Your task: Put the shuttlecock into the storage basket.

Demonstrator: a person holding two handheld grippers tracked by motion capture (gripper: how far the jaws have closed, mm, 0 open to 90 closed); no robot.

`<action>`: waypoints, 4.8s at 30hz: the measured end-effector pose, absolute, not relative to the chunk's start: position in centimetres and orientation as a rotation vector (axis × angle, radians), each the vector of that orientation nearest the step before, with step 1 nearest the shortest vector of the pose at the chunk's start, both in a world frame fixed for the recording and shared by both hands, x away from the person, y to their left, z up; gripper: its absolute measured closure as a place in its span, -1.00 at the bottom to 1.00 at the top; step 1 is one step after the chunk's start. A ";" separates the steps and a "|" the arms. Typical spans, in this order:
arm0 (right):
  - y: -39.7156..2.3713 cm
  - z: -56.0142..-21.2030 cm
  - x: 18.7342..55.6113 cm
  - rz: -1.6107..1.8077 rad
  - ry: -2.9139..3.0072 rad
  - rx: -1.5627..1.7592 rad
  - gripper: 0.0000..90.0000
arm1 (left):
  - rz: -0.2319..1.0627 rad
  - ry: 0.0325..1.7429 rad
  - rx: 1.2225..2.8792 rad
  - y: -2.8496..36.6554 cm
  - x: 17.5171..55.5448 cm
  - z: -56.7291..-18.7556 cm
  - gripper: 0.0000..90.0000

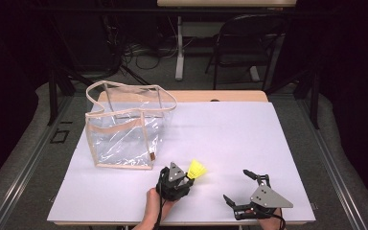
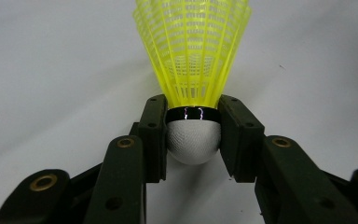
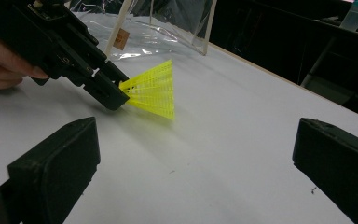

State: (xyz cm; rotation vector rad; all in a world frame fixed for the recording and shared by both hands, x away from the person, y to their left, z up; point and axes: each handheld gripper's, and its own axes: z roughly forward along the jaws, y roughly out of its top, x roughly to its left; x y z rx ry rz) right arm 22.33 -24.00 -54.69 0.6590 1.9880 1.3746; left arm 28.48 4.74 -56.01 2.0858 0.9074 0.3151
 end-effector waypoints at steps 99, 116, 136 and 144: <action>-23.8 -55.0 22.7 1.362 2.013 0.687 -0.99 | 0.415 0.771 2.128 6.3 32.8 -51.5 0.44; -23.8 -54.9 22.6 1.359 2.010 0.686 -0.99 | 0.421 0.765 2.115 5.7 34.0 -50.5 0.44; -23.9 -54.9 22.7 1.360 2.003 0.684 -0.99 | 0.416 0.773 2.104 5.7 35.3 -49.2 0.44; -23.9 -54.9 22.6 1.360 1.999 0.686 -0.99 | 0.425 0.763 2.105 5.7 35.6 -48.5 0.44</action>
